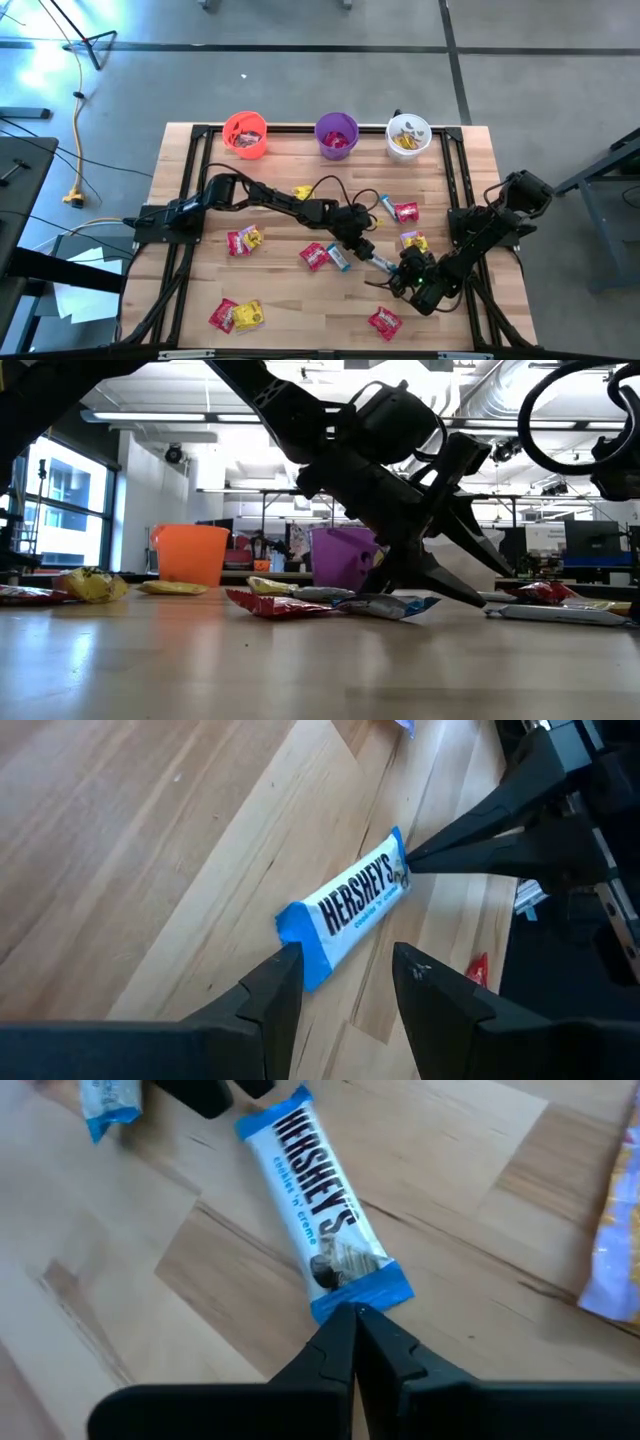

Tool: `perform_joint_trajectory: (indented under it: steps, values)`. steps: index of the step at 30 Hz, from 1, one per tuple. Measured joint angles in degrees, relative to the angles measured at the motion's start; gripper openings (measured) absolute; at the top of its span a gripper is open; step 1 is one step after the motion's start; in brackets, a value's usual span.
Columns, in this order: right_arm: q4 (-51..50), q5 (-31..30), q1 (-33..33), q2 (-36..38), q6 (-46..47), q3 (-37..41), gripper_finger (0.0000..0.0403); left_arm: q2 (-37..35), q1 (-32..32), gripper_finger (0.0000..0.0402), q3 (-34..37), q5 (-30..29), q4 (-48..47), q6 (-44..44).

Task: Sort candy
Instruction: Put the white chocolate bar into the orange bucket

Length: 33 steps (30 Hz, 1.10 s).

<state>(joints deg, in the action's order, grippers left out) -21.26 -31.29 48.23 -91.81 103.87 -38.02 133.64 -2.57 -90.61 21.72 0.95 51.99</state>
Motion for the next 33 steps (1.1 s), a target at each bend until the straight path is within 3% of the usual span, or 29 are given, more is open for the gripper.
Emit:
perform_joint_trajectory:
  steps: [11,20,26,33]
  values:
    - [8.75,-1.51,0.04,0.20,-9.07,-0.17,0.0000,0.02,0.48,0.0143,0.02,0.06,0.09,-0.74]
    - [8.25,-1.13,-1.48,1.44,-18.67,-0.20,0.0000,0.09,0.75,0.0142,0.02,0.15,0.28,-1.80]
    - [6.42,3.24,-3.79,5.33,-30.34,-0.33,0.0000,0.11,0.85,0.0142,0.02,0.18,0.24,-3.76]
    - [2.71,7.67,-5.85,4.81,-35.90,0.87,0.0000,0.11,0.87,0.0142,0.02,0.17,0.24,-4.79]
